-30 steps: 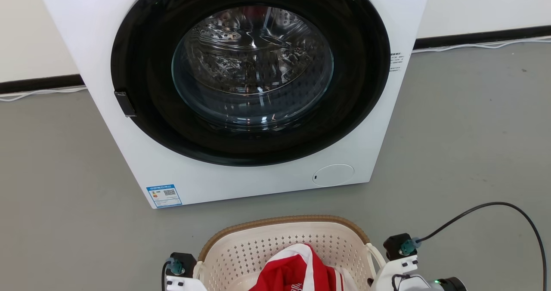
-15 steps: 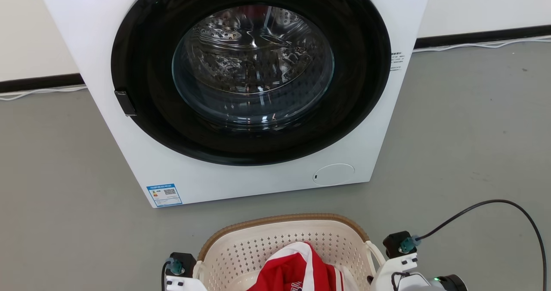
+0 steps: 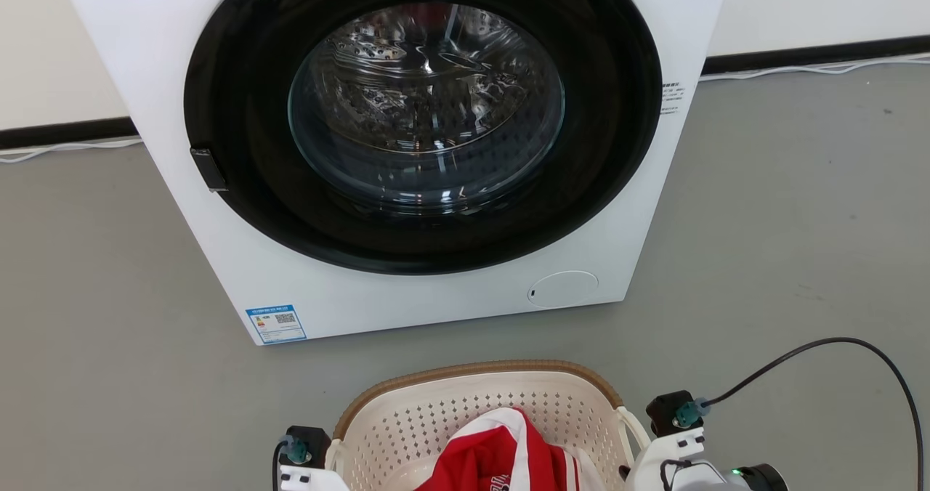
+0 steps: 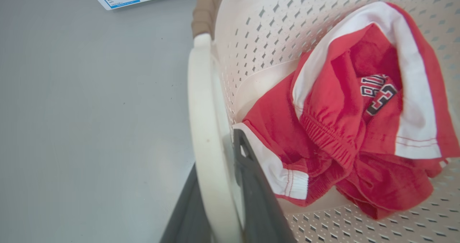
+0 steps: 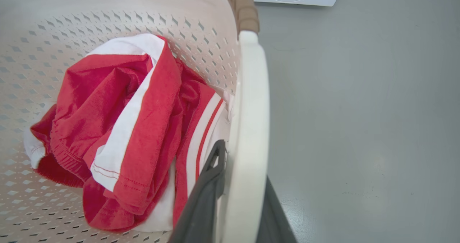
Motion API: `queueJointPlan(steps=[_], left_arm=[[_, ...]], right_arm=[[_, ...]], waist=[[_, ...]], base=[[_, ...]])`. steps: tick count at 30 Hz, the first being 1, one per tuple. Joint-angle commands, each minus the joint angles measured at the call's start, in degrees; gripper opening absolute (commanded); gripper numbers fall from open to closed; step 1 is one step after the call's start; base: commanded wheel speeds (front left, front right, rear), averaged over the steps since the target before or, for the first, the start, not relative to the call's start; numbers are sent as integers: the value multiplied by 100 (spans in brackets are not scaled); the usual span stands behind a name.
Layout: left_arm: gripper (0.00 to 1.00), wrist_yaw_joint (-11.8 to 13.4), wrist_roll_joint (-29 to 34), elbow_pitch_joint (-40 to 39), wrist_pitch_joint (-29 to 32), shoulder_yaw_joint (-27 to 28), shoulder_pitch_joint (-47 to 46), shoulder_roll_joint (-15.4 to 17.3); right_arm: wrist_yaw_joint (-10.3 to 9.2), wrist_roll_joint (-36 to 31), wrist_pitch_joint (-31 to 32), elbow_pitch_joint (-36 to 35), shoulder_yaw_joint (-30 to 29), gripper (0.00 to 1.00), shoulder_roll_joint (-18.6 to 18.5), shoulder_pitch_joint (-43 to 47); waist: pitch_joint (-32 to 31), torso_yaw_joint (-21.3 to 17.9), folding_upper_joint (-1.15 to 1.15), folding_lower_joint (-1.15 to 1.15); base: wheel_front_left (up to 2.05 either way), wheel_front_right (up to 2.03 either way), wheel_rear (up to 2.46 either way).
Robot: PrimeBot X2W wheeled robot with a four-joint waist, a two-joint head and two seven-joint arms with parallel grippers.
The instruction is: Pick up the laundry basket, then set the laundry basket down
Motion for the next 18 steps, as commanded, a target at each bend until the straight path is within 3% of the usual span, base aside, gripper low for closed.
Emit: queueJointPlan(steps=[1,11,18], left_arm=[[0,-21,31,-87,-104,47,-309,74],[0,3,25,-92,-238,0,-647,78],[0,70,60,-103,-434,-28,-1114,150]], right_arm=[[102,-10,-105,-98,111,0,96,-210],[102,46,-355,-140,234,0,66,-441],[102,28,-890,-209,264,0,39,-822]], waist=[[19,1,0,0],[456,62,0,0],[1060,99,0,0]], base=[[0,0,0],[0,0,0],[0,0,0]])
